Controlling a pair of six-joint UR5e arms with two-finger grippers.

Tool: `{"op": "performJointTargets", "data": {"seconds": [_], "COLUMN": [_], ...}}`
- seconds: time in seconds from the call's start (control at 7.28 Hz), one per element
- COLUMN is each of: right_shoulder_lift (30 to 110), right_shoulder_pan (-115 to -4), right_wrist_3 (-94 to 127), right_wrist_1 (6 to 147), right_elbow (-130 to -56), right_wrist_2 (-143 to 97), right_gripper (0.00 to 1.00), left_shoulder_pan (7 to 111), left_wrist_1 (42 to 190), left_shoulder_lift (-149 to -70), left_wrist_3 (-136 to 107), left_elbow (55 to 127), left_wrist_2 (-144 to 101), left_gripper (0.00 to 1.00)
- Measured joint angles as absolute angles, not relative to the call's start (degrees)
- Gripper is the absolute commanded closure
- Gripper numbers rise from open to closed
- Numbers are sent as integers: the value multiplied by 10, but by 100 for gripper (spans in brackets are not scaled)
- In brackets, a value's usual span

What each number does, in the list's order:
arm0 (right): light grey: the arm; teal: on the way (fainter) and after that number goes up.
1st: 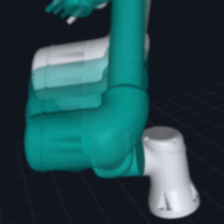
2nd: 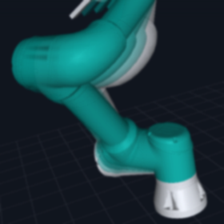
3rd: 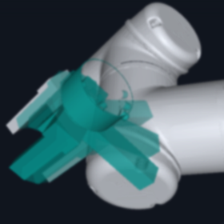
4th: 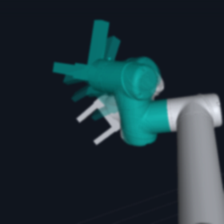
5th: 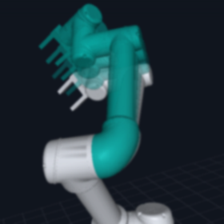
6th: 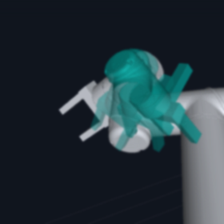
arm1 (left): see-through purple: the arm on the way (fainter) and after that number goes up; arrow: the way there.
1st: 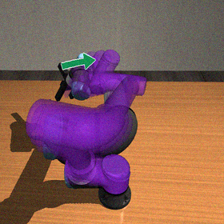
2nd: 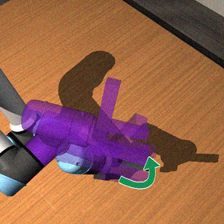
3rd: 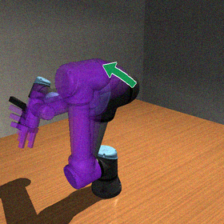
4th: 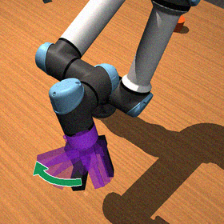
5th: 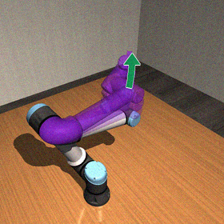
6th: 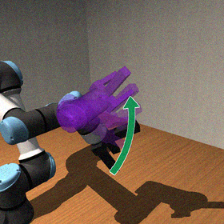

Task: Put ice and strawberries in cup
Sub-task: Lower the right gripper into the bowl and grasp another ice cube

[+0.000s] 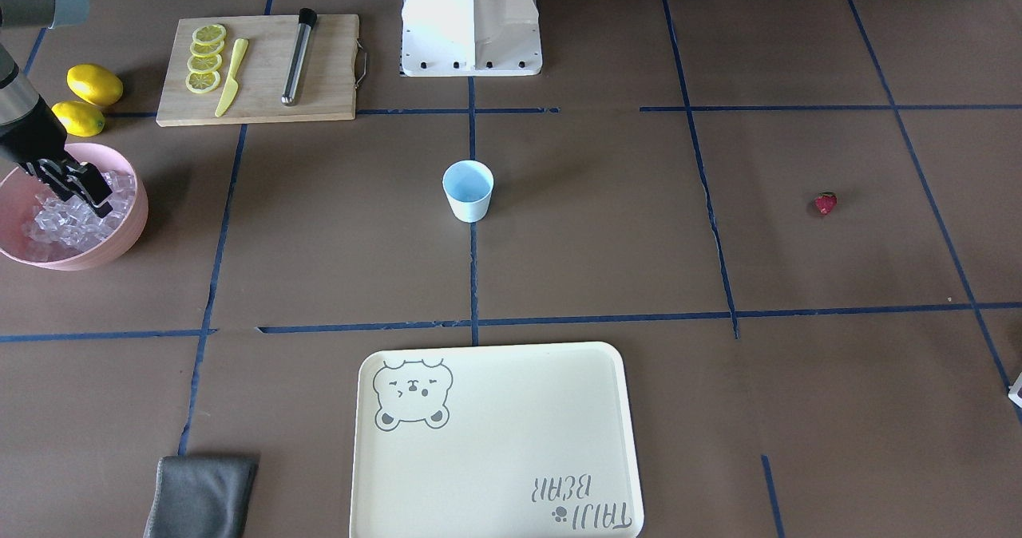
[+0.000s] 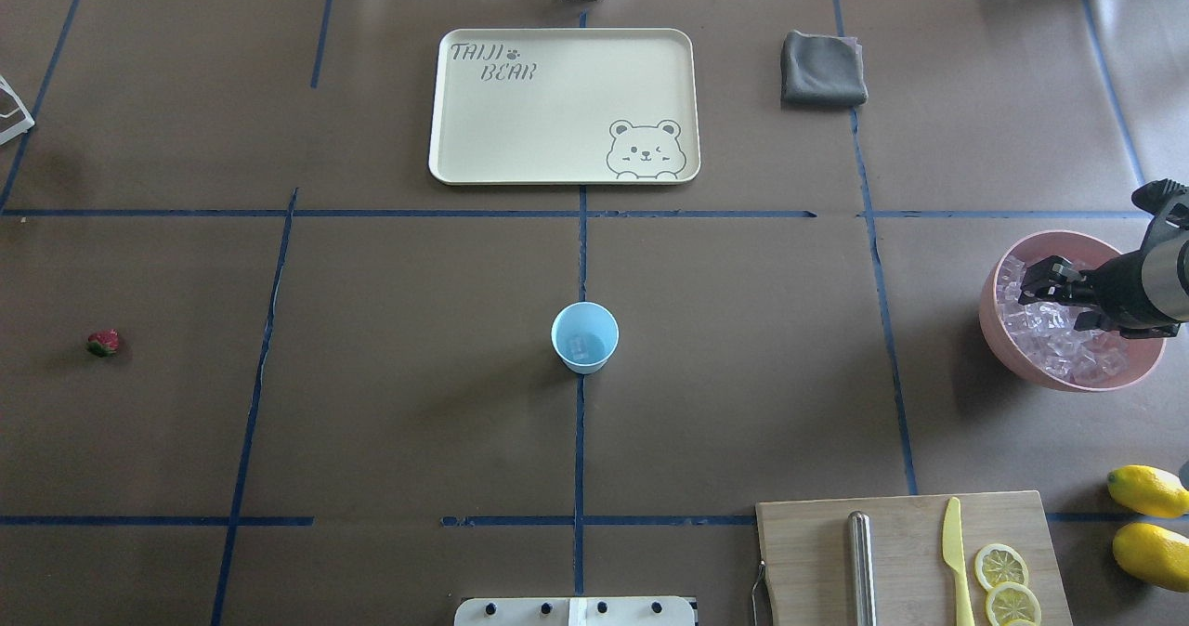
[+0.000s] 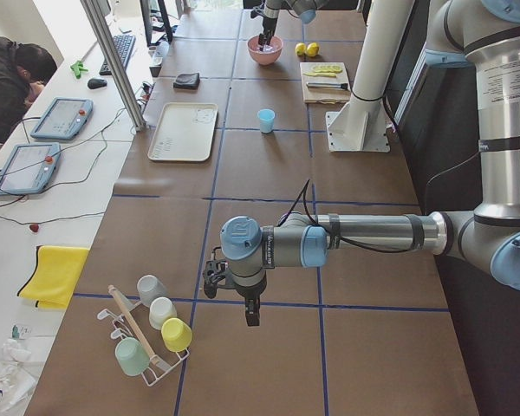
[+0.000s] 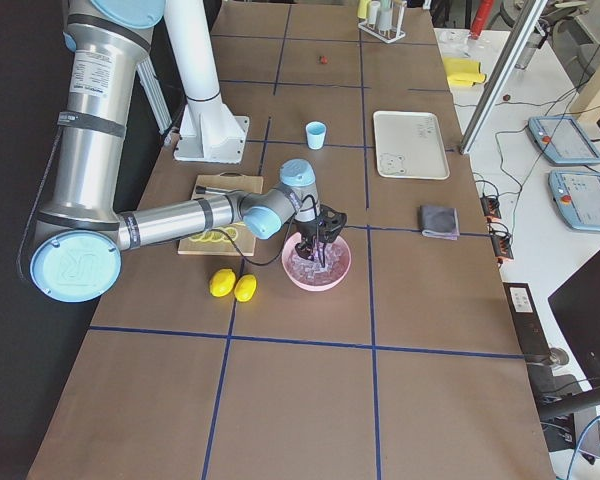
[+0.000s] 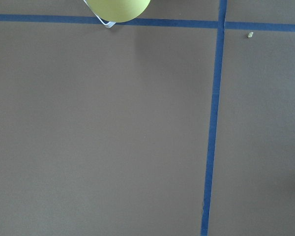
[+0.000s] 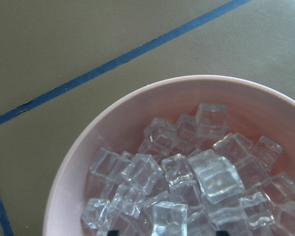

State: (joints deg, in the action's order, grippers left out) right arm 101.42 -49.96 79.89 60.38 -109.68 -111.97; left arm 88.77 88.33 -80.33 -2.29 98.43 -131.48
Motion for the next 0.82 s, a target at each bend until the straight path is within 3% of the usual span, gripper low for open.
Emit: {"op": "performJointTargets", "data": {"seconds": [0.14,0.41,0.82], "right_shoulder_lift": [1015,1015,1016], "right_shoulder_pan": [-500,-501,-503], "right_wrist_3": [798,796,795], "right_wrist_1": [604,604,604], "right_elbow": [-1096,-1097,-1101], "right_wrist_2": [-1120,-1120,-1120], "right_gripper": [78,90,94], "left_shoulder_pan": [888,888,887], "left_wrist_1": [883,883,882], "left_shoulder_lift": [-803,-803,-803], "left_wrist_3": [-23,-23,-23], "left_elbow": [985,985,985], "left_wrist_2": [-1315,-1315,-1315], "left_gripper": [0,0,0]}}
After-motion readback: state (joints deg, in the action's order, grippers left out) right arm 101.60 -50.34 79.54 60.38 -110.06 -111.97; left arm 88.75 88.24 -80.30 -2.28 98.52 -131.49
